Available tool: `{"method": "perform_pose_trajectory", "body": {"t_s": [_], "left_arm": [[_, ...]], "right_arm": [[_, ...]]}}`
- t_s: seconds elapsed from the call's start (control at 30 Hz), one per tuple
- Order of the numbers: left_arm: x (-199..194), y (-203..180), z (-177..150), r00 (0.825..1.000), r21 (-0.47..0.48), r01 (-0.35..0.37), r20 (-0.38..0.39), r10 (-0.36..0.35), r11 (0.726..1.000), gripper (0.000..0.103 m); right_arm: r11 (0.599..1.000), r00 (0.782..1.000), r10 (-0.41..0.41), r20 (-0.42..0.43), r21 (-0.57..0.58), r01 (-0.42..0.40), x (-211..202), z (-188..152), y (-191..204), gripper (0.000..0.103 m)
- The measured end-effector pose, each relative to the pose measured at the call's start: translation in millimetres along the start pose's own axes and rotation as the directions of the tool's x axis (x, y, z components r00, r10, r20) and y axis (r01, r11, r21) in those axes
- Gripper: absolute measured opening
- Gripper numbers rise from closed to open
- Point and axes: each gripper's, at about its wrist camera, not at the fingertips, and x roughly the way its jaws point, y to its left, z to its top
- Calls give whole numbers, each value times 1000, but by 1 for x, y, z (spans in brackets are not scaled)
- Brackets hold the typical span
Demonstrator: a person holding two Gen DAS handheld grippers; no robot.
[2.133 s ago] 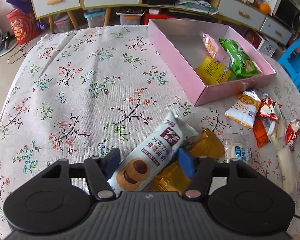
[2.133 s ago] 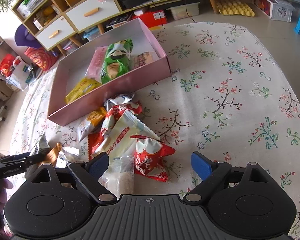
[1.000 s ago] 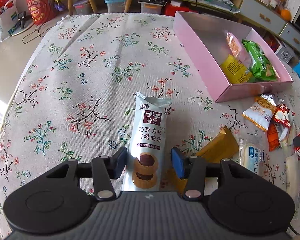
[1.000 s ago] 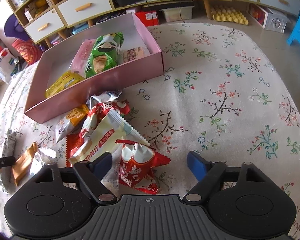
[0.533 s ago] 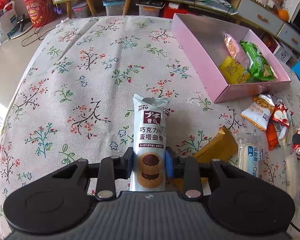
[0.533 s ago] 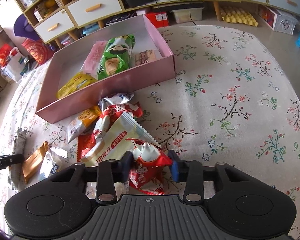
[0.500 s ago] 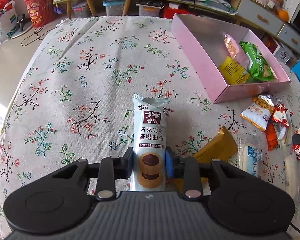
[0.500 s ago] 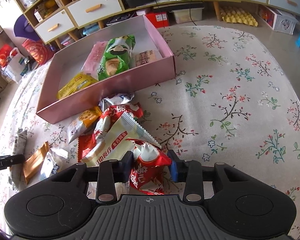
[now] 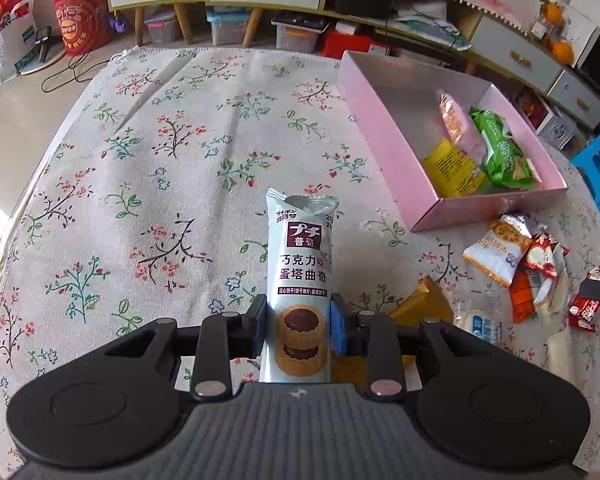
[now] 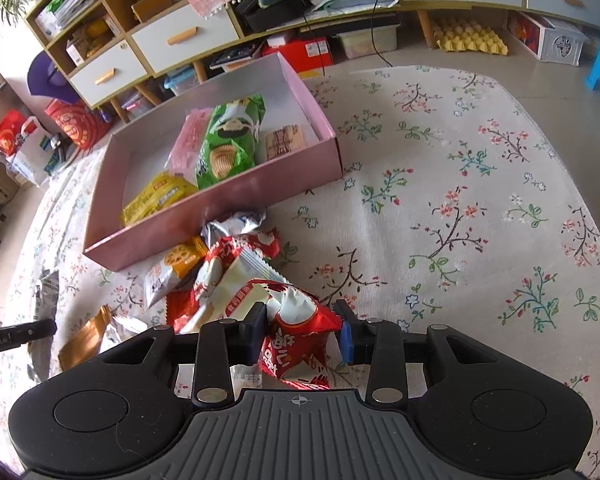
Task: Organize snacks
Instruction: 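Lift the cookie bar toward the pink box with the left tool while the right tool holds the red bag, then release the cookie bar into the pink box with the left tool while the right tool drops the red bag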
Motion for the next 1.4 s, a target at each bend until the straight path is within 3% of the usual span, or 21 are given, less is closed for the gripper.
{"method": "perform_pose_trajectory", "body": {"t_s": [0.4, 0.97, 1.2, 1.4], "left_arm": [[-8, -9, 10, 998, -34, 43, 42, -41, 999, 29], [-3, -61, 34, 987, -113, 129, 106, -117, 985, 29], [8, -87, 56, 980, -72, 140, 152, -128, 988, 29], [27, -100, 70, 976, -46, 135, 179, -125, 990, 29]], "right_arm": [[999, 999, 22, 42, 40, -24, -12, 12, -5, 35], [989, 990, 91, 112, 108, -103, -14, 47, 17, 35], [983, 981, 117, 155, 122, -137, -4, 75, 17, 35], [989, 980, 93, 175, 101, -111, 16, 91, 14, 35]]}}
